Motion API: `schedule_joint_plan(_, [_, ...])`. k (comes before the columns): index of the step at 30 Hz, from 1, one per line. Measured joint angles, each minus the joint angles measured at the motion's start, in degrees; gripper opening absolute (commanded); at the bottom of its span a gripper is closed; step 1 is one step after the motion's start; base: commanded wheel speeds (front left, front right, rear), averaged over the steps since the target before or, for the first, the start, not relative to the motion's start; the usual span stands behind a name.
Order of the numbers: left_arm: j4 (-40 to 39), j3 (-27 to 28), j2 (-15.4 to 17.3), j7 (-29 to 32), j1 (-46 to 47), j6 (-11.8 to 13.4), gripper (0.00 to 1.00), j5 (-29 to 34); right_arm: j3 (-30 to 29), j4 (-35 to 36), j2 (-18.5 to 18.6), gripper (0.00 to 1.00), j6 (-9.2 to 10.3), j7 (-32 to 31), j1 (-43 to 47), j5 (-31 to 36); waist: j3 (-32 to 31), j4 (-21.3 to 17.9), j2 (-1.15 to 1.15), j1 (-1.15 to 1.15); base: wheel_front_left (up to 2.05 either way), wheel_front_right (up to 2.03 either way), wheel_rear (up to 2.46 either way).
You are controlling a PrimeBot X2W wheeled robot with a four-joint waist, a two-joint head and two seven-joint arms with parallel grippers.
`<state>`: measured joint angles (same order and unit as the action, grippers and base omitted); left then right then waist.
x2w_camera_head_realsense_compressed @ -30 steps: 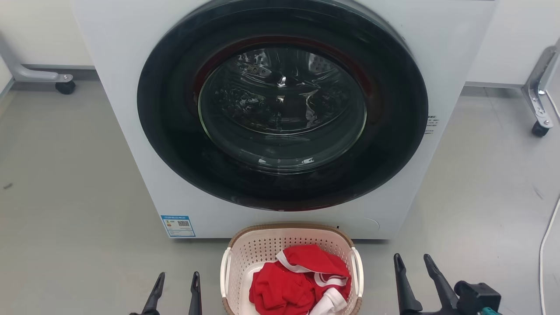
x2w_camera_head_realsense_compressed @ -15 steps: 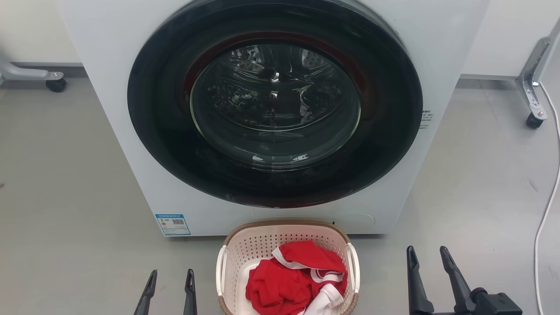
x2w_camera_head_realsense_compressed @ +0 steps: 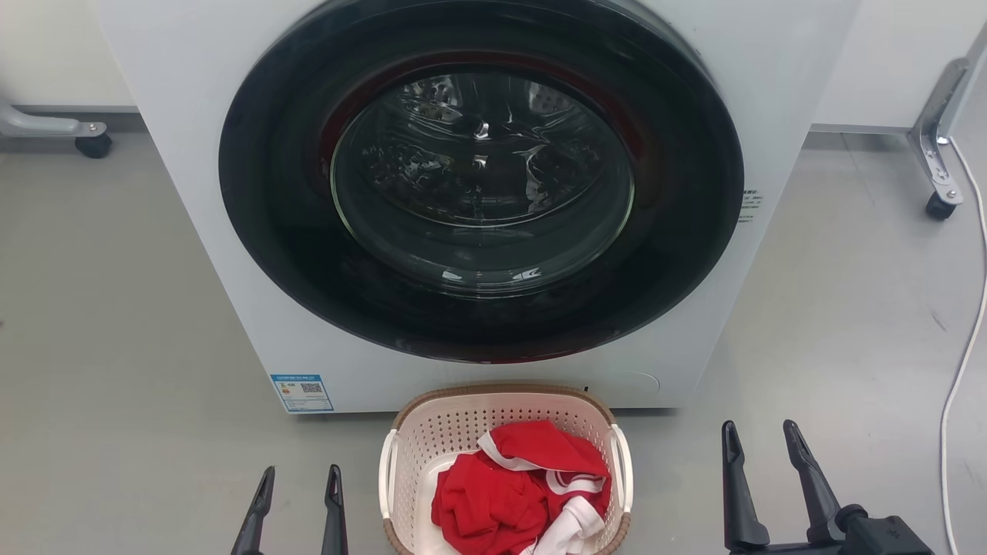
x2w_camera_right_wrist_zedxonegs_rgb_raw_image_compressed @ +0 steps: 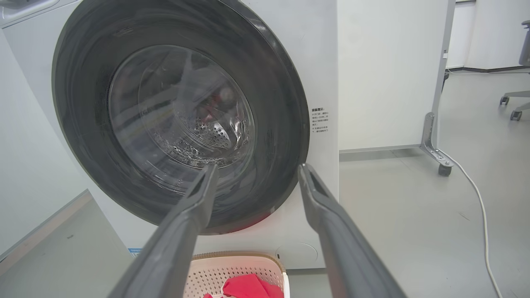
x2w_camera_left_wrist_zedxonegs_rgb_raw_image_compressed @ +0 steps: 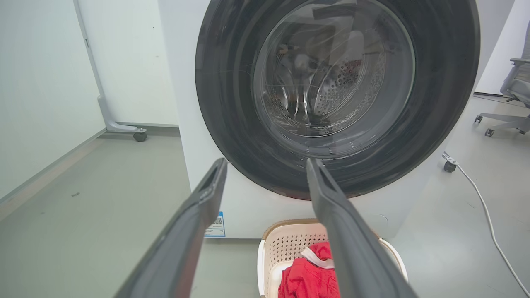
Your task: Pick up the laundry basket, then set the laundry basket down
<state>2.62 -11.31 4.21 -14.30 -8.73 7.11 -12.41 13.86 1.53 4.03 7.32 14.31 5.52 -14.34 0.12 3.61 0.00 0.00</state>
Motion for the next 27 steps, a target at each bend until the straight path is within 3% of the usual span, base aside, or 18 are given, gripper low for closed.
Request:
schedule_joint_plan(10, [-0.5, 0.4, -0.2, 0.0, 0.0, 0.0, 1.0, 1.2, -0.3, 0.9, -0.4, 1.0, 0.0, 0.0, 0.5, 0.8, 0.2, 0.2, 0.0, 0.0, 0.0, 0.0, 0.0])
schedule_joint_plan(11, [-0.5, 0.4, -0.2, 0.0, 0.0, 0.0, 0.0, 1.2, -0.3, 0.8, -0.5, 0.0, 0.0, 0.0, 0.6, 0.8, 0.2, 0.2, 0.0, 0.0, 0.0, 0.0, 0.0])
schedule_joint_plan(20, [3.3, 0.5, -0.3, 0.5, -0.5, -0.4, 0.0, 0.6, -0.4, -3.4, -0.5, 0.0, -0.33, -0.3, 2.1, -0.5, 0.2, 0.2, 0.0, 0.0, 0.0, 0.0, 0.0])
schedule_joint_plan(27, [4.2, 1.9, -0.4, 2.2, 0.1, -1.6, 0.0, -6.0, -2.1, -4.3, -0.6, 0.0, -1.3, -2.0, 1.9, -6.3, 0.2, -0.2, 0.0, 0.0, 0.0, 0.0, 0.0])
